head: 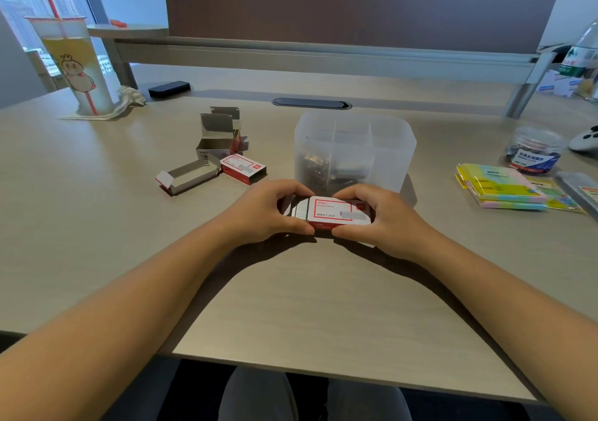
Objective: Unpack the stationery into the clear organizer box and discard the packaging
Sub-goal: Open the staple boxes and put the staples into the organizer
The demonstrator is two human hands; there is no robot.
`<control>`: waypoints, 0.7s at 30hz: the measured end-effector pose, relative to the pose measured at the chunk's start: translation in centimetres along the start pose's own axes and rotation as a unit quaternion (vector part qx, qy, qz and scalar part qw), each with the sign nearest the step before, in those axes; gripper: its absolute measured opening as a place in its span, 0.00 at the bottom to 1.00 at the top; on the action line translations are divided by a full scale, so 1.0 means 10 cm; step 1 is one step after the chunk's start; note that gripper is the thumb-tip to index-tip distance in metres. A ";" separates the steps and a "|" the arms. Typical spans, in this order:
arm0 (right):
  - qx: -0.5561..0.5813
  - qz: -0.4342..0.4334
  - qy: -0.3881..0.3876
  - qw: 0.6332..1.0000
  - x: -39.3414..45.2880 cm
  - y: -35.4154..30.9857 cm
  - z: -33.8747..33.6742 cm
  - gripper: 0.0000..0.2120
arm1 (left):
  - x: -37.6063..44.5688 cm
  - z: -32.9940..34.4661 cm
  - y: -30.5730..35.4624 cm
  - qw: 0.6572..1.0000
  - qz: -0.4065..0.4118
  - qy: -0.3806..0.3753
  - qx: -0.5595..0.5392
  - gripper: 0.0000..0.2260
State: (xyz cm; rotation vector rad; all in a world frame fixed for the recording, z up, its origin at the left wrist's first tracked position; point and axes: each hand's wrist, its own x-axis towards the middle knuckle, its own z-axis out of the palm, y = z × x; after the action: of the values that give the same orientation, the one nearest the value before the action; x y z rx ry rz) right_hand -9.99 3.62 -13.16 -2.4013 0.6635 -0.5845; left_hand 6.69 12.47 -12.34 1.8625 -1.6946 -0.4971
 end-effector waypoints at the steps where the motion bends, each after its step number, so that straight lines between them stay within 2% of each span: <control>1: -0.011 -0.001 0.002 1.000 0.00 0.00 0.00 0.22 | 0.00 0.00 0.00 1.000 0.001 0.000 0.003 0.21; 12: -0.063 0.035 -0.003 0.997 -0.07 0.08 -0.15 0.20 | -0.04 -0.12 -0.15 0.999 -0.022 0.024 0.006 0.18; 18: -0.153 0.032 -0.017 0.988 -0.06 0.09 -0.14 0.27 | -0.04 -0.11 -0.16 0.999 -0.020 0.028 -0.011 0.19; 21: -0.159 0.025 0.032 0.986 -0.09 0.04 -0.16 0.26 | -0.04 -0.13 -0.14 0.999 -0.022 0.040 -0.025 0.18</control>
State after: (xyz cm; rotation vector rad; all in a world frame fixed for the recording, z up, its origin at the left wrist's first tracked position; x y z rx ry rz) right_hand -11.64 3.23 -12.47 -2.6583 0.9003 -0.5715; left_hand 8.51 13.14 -12.24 1.8623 -1.5790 -0.4726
